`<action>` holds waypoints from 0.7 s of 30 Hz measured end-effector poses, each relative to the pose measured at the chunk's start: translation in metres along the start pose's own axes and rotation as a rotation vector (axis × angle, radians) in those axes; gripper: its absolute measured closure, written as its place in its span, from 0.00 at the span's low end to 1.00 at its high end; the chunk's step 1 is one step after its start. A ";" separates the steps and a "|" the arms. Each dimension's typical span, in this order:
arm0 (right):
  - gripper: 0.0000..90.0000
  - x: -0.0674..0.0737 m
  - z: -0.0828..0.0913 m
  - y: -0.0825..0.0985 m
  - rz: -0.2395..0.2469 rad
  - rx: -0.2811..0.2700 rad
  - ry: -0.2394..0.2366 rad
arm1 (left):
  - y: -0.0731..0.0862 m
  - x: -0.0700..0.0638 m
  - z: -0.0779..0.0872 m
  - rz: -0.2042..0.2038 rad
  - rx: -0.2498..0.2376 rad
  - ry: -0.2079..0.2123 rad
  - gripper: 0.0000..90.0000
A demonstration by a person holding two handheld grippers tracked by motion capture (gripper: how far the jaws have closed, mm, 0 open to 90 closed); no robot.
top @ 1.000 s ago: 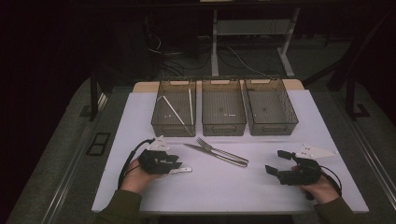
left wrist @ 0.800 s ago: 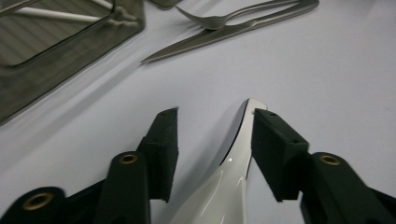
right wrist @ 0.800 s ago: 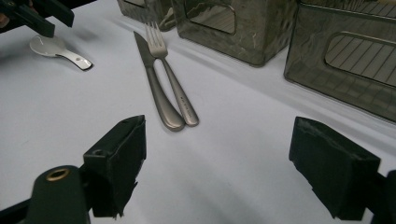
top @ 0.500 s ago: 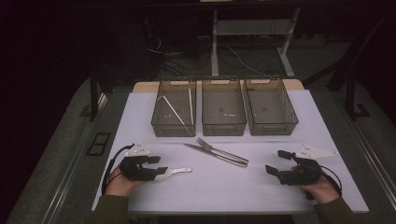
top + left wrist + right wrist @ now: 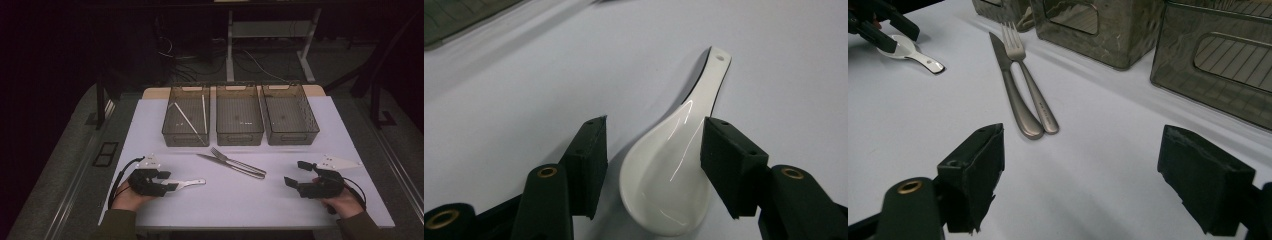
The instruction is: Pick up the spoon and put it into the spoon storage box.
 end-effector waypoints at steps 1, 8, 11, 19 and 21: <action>0.21 0.000 0.000 0.000 0.000 -0.001 0.000 | 0.000 0.000 -0.001 -0.004 0.004 0.000 0.48; 0.21 0.000 0.000 0.000 0.001 -0.002 0.001 | 0.002 -0.002 -0.002 -0.030 0.032 0.001 0.48; 0.21 0.000 0.000 0.000 0.001 -0.002 0.001 | 0.002 -0.003 -0.002 -0.056 0.050 -0.009 0.48; 0.21 -0.001 0.001 0.000 -0.004 -0.005 0.002 | 0.001 -0.010 -0.002 -0.095 0.079 -0.020 0.53; 0.21 -0.001 0.001 0.000 -0.004 -0.005 0.003 | 0.002 -0.011 -0.002 -0.100 0.075 -0.010 0.56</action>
Point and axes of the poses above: each handheld gripper's, and its own axes: z roughly backward along the jaws, y roughly out of its underside, x roughly to its left, the point moved 5 cm from there along -z, roughly forward along the jaws, and after that the axes turned 3 degrees about -y, right-handed, at the moved point
